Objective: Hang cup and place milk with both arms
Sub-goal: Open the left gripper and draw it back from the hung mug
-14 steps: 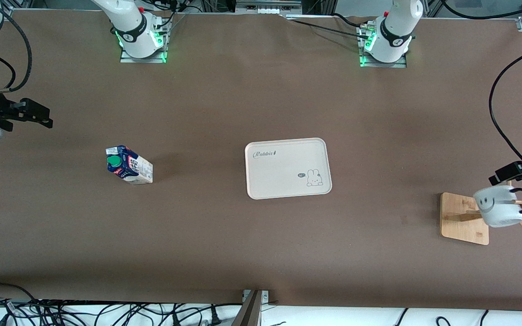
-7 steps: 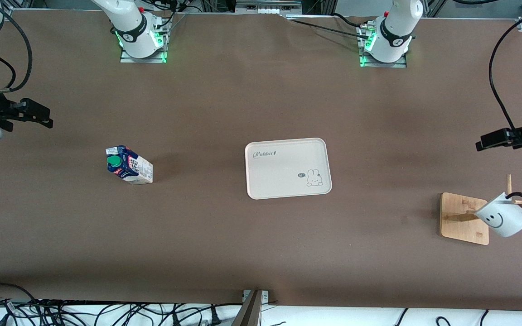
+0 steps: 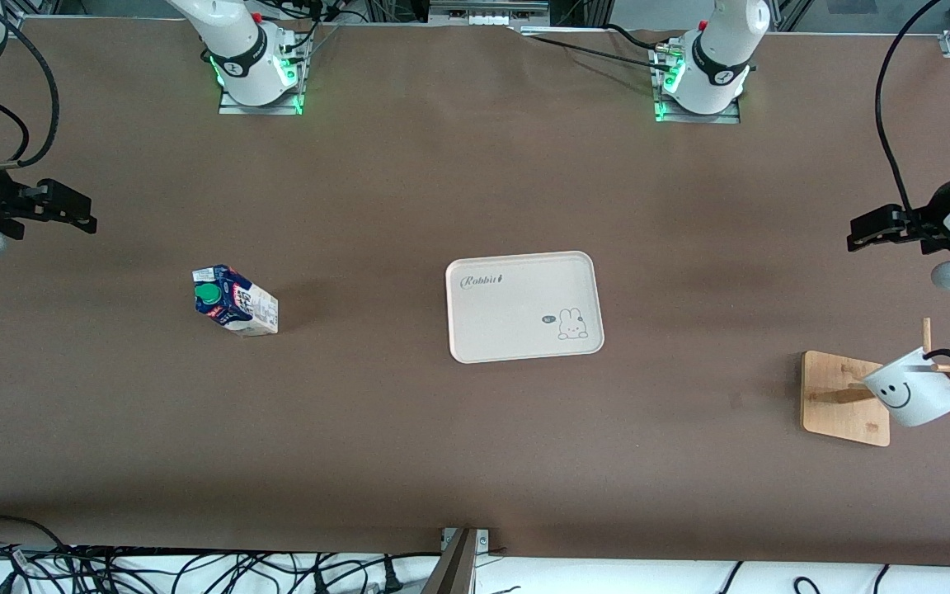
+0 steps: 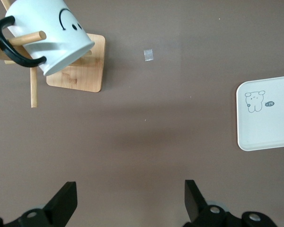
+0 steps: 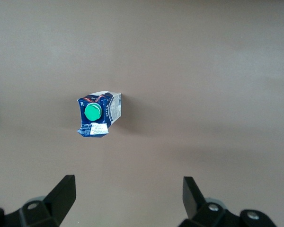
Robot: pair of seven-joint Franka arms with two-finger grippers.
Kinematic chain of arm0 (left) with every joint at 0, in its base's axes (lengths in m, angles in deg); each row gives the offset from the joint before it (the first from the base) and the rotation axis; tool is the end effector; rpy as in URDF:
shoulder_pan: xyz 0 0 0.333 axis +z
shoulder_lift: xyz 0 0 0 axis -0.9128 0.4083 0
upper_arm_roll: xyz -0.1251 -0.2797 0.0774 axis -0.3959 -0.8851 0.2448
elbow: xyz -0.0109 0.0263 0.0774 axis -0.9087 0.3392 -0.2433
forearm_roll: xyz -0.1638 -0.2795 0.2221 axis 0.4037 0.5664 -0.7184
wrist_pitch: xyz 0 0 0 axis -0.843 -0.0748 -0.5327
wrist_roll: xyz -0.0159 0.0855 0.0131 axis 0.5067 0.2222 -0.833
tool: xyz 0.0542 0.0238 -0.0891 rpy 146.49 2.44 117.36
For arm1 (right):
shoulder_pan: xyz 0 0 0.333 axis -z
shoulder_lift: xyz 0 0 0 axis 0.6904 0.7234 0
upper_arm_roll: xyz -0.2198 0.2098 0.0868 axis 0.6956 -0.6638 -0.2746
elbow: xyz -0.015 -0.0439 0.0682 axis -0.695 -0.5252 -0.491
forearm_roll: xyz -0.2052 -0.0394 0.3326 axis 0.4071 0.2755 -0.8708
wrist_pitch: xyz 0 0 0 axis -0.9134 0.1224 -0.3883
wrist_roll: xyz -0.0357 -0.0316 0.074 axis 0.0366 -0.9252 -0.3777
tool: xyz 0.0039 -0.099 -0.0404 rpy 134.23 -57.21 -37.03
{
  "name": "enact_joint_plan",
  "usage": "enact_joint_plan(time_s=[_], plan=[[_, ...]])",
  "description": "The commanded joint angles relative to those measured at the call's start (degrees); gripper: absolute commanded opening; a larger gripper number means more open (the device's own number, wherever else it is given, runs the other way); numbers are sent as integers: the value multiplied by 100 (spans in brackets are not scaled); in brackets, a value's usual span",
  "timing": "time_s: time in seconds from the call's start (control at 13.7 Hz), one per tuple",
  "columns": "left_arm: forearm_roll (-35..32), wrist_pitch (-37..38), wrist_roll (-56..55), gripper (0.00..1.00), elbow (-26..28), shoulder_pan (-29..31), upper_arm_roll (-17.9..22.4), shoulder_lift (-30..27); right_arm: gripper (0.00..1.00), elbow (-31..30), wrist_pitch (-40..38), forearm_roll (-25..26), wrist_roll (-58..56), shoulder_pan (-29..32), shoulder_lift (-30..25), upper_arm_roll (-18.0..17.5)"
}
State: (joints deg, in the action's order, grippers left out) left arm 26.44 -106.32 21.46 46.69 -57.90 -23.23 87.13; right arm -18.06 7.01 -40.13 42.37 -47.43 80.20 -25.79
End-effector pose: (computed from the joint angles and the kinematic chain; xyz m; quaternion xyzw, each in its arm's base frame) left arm 0.6031 0.0081 0.5863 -0.9982 0.0165 0.0563 0.0116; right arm 0.5882 -0.0098 0.5810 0.9983 0.0530 -0.0216 0.0056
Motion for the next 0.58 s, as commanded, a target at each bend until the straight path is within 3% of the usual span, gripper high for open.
enact_joint_plan(time_s=[0.0, 0.15, 0.29, 0.51], plan=[[-1, -600, 179, 100, 1064, -885, 919, -829, 100, 15, -59, 32, -53, 34, -43, -44], [-9, -919, 730, 100, 1338, -1194, 1194, -1050, 100, 15, -59, 23, -44, 34, -51, -44], [8, -911, 576, 100, 1549, -1170, 1195, -1340, 100, 15, -59, 32, -62, 34, -51, -44], [272, -902, 425, 100, 1497, -976, 1134, -1253, 100, 15, -59, 23, -53, 34, -43, -44]])
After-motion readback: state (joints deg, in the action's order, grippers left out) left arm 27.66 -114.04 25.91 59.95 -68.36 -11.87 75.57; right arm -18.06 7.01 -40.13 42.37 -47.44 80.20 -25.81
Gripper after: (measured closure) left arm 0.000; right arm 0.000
